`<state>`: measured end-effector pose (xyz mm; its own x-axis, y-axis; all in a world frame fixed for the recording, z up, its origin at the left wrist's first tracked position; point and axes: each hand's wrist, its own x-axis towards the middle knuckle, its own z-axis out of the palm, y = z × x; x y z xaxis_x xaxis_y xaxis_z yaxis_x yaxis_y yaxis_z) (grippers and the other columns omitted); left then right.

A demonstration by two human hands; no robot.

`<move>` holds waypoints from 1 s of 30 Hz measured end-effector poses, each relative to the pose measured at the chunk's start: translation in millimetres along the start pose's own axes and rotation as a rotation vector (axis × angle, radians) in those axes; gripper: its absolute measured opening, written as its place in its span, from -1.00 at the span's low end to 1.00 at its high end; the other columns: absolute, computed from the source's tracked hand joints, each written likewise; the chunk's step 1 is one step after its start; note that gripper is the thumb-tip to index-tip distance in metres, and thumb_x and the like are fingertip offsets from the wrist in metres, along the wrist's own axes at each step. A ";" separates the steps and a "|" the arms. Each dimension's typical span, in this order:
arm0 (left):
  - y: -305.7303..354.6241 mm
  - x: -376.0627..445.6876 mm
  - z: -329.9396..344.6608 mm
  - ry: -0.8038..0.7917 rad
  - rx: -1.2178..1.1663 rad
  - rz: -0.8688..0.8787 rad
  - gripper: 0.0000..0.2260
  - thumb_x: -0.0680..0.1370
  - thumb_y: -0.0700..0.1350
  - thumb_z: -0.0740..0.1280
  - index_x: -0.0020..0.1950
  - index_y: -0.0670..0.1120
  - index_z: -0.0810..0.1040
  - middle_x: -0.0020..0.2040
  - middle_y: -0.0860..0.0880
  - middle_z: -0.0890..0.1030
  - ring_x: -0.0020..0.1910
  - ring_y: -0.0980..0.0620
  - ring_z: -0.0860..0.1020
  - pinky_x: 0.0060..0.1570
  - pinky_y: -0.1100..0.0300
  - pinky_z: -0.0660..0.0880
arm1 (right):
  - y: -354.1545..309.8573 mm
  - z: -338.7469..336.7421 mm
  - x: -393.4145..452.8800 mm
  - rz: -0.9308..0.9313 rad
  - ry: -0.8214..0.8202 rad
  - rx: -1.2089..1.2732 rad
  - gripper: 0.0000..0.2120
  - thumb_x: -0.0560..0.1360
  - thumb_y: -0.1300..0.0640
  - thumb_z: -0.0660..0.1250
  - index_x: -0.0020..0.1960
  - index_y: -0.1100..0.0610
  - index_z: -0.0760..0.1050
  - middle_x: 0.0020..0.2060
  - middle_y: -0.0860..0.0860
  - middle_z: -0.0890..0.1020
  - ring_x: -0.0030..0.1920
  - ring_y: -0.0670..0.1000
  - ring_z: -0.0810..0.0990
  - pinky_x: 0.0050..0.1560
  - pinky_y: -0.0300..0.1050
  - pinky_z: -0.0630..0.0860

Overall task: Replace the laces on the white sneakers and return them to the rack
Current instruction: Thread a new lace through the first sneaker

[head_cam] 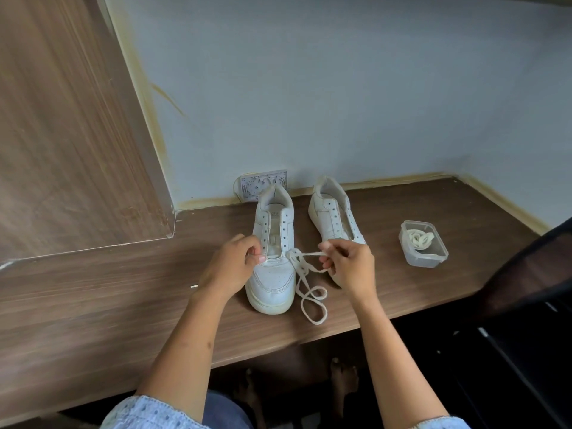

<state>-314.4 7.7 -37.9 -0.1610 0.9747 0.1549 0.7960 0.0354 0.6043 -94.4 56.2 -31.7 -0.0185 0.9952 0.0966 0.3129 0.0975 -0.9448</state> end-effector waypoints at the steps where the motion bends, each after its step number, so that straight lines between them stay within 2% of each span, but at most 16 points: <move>1: 0.1 0.3 0.4 -0.002 0.018 -0.002 -0.88 0.55 -0.07 0.37 -0.15 0.05 0.47 -0.10 0.10 0.49 -0.17 0.07 0.52 -0.19 0.18 0.44 | 0.5 -3.9 4.1 0.023 0.034 0.018 -0.86 0.56 0.19 0.36 -0.14 0.11 0.66 -0.43 0.03 0.64 -0.42 -0.14 0.56 -0.31 -0.24 0.52; 5: 1.2 2.2 3.5 -0.012 0.045 -0.013 -0.89 0.57 -0.05 0.34 -0.13 0.05 0.47 -0.08 0.11 0.46 -0.16 0.08 0.50 -0.21 0.22 0.33 | 4.1 -4.4 5.6 -0.073 0.162 -0.145 -0.85 0.59 0.20 0.30 -0.08 0.12 0.64 -0.36 -0.05 0.63 -0.32 -0.12 0.60 -0.12 -0.11 0.60; 7: 1.3 2.7 2.9 -0.014 0.039 -0.021 -0.89 0.56 -0.04 0.35 -0.14 0.06 0.47 -0.08 0.11 0.47 -0.15 0.08 0.50 -0.21 0.21 0.34 | 3.4 1.9 2.2 -0.216 0.175 -0.264 -0.88 0.58 0.23 0.30 0.01 0.12 0.62 -0.15 -0.07 0.61 -0.28 -0.12 0.57 -0.12 -0.13 0.57; 9: 1.0 2.7 1.7 -0.020 0.031 -0.023 -0.89 0.55 -0.03 0.36 -0.15 0.07 0.48 -0.08 0.10 0.49 -0.14 0.07 0.52 -0.19 0.19 0.38 | 2.8 10.3 -0.7 -0.304 0.104 -0.394 -0.83 0.58 0.14 0.33 0.16 0.06 0.59 0.09 -0.09 0.53 -0.28 -0.17 0.53 -0.14 -0.18 0.54; 10: 0.9 2.5 1.1 -0.026 0.030 -0.021 -0.88 0.55 -0.02 0.37 -0.15 0.07 0.48 -0.08 0.10 0.49 -0.14 0.07 0.53 -0.18 0.19 0.39 | 3.9 14.9 -0.6 -0.330 0.043 -0.440 -0.78 0.58 0.09 0.34 0.21 0.05 0.58 0.13 -0.08 0.51 -0.23 -0.16 0.52 -0.10 -0.18 0.52; 12: 0.4 2.0 0.7 -0.036 0.023 -0.019 -0.88 0.55 -0.02 0.37 -0.16 0.08 0.47 -0.08 0.10 0.48 -0.14 0.07 0.52 -0.17 0.19 0.39 | 3.3 23.6 -2.3 -0.347 -0.089 -0.494 -0.76 0.57 -0.01 0.33 0.18 0.04 0.60 0.05 -0.05 0.59 -0.04 -0.04 0.46 -0.01 -0.14 0.45; 14: 0.2 1.8 0.8 -0.040 0.012 -0.016 -0.88 0.55 -0.02 0.37 -0.16 0.08 0.47 -0.08 0.10 0.48 -0.14 0.08 0.52 -0.17 0.19 0.38 | 3.3 29.3 -2.1 -0.293 -0.188 -0.492 -0.80 0.55 -0.05 0.35 0.06 0.03 0.64 -0.10 -0.04 0.63 0.01 0.02 0.43 0.01 -0.13 0.39; 16: 0.6 1.9 0.6 -0.043 0.017 -0.018 -0.88 0.56 -0.03 0.36 -0.16 0.07 0.47 -0.07 0.09 0.48 -0.13 0.07 0.52 -0.15 0.19 0.39 | -3.3 27.8 -1.3 -0.203 -0.243 -0.319 -0.88 0.52 0.00 0.40 -0.05 0.05 0.61 -0.22 -0.08 0.62 -0.05 -0.03 0.51 -0.07 -0.25 0.37; 18: 1.0 2.4 0.7 -0.042 0.025 -0.019 -0.89 0.56 -0.03 0.36 -0.15 0.06 0.48 -0.06 0.09 0.48 -0.12 0.07 0.52 -0.13 0.18 0.42 | -18.1 19.2 -0.7 -0.068 -0.278 0.015 -0.92 0.52 0.15 0.40 -0.11 0.15 0.56 -0.28 -0.04 0.63 -0.20 -0.07 0.59 -0.14 -0.28 0.42; 20: 1.4 2.9 1.3 -0.045 0.027 -0.021 -0.89 0.56 -0.03 0.36 -0.14 0.04 0.49 -0.06 0.09 0.48 -0.11 0.07 0.52 -0.11 0.17 0.44 | -32.8 5.5 1.5 0.065 -0.272 0.316 -0.93 0.55 0.26 0.33 -0.11 0.23 0.49 -0.34 0.00 0.63 -0.32 -0.12 0.58 -0.24 -0.30 0.44; 22: 1.4 3.1 1.6 -0.048 0.030 -0.021 -0.89 0.56 -0.03 0.35 -0.14 0.04 0.48 -0.05 0.09 0.48 -0.11 0.06 0.52 -0.10 0.16 0.45 | -38.9 -10.6 7.0 0.129 -0.225 0.449 -0.94 0.59 0.30 0.24 -0.05 0.26 0.46 -0.37 -0.01 0.61 -0.42 -0.14 0.51 -0.38 -0.35 0.39; 25: 1.2 3.4 1.6 -0.048 0.027 -0.023 -0.88 0.57 -0.03 0.35 -0.15 0.05 0.47 -0.06 0.09 0.47 -0.11 0.07 0.52 -0.12 0.17 0.44 | -34.5 -30.9 25.5 0.128 0.027 0.444 -0.90 0.60 0.27 0.24 0.08 0.27 0.47 -0.28 0.01 0.58 -0.32 -0.07 0.47 -0.32 -0.26 0.43; 26: 1.5 3.4 1.7 -0.046 0.026 -0.022 -0.88 0.57 -0.04 0.35 -0.15 0.06 0.47 -0.07 0.10 0.47 -0.11 0.07 0.52 -0.13 0.17 0.42 | -30.7 -36.5 33.0 0.100 0.160 0.420 -0.91 0.60 0.26 0.25 0.09 0.21 0.47 -0.22 0.01 0.59 -0.26 -0.06 0.51 -0.24 -0.23 0.51; 28: 1.0 3.4 2.2 -0.046 0.032 -0.024 -0.88 0.57 -0.04 0.35 -0.15 0.06 0.47 -0.07 0.11 0.46 -0.11 0.07 0.51 -0.15 0.19 0.39 | -24.2 -49.2 44.9 -0.016 0.364 0.234 -0.85 0.61 0.23 0.25 0.16 0.10 0.47 0.04 0.02 0.59 -0.03 -0.06 0.59 0.06 -0.13 0.57; 30: 0.4 4.0 2.2 -0.046 0.033 -0.028 -0.89 0.57 -0.04 0.35 -0.14 0.06 0.46 -0.07 0.11 0.46 -0.11 0.08 0.50 -0.15 0.19 0.37 | -19.1 -56.5 46.9 -0.119 0.339 -0.120 -0.70 0.61 0.26 0.23 0.32 0.14 0.43 0.35 0.10 0.40 0.19 0.02 0.53 0.24 -0.11 0.48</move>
<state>-313.3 12.1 -38.8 -0.1572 0.9823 0.1017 0.8103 0.0694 0.5820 -47.6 100.4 8.5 0.2478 0.9141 0.3210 0.4371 0.1902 -0.8791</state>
